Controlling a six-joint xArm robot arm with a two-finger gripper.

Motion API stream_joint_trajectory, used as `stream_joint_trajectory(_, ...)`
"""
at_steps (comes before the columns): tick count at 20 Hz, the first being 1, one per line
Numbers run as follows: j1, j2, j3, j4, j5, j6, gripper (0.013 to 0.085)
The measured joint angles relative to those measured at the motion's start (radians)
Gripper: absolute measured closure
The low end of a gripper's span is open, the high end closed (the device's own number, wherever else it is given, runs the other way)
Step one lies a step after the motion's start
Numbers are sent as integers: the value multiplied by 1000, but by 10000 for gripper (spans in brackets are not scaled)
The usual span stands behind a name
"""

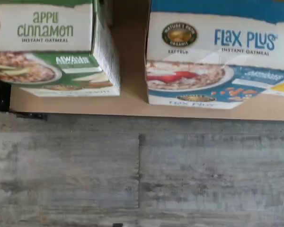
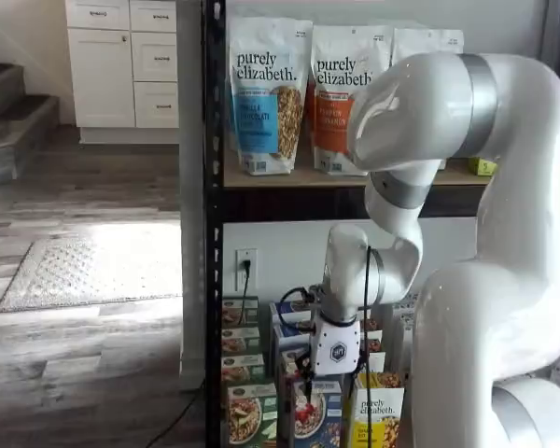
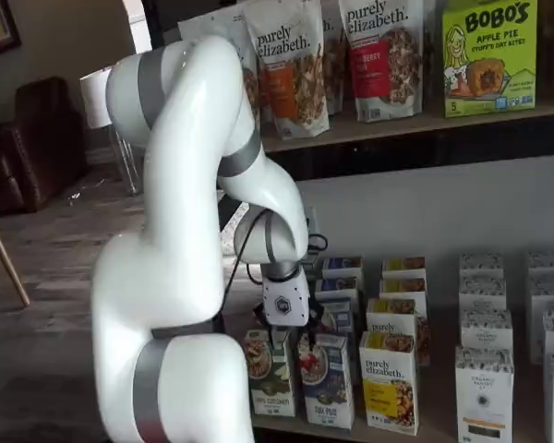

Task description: Pick up the blue and white box that is on the bottom shelf, the second box from the left

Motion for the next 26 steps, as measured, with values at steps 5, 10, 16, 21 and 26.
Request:
stream_joint_trajectory(5,-12,64,-60,0,-10,-12,130)
stream_joint_trajectory(10,-23,127,-129,-34,-6,8,130)
stream_joint_trajectory(16,-31,182,-191,-53,-15,17,130)
stream_joint_trajectory(21,-38,231,-253,-59,-4,16,130)
stream_joint_trajectory(26,-45,282,-324,-32,5,-15,130)
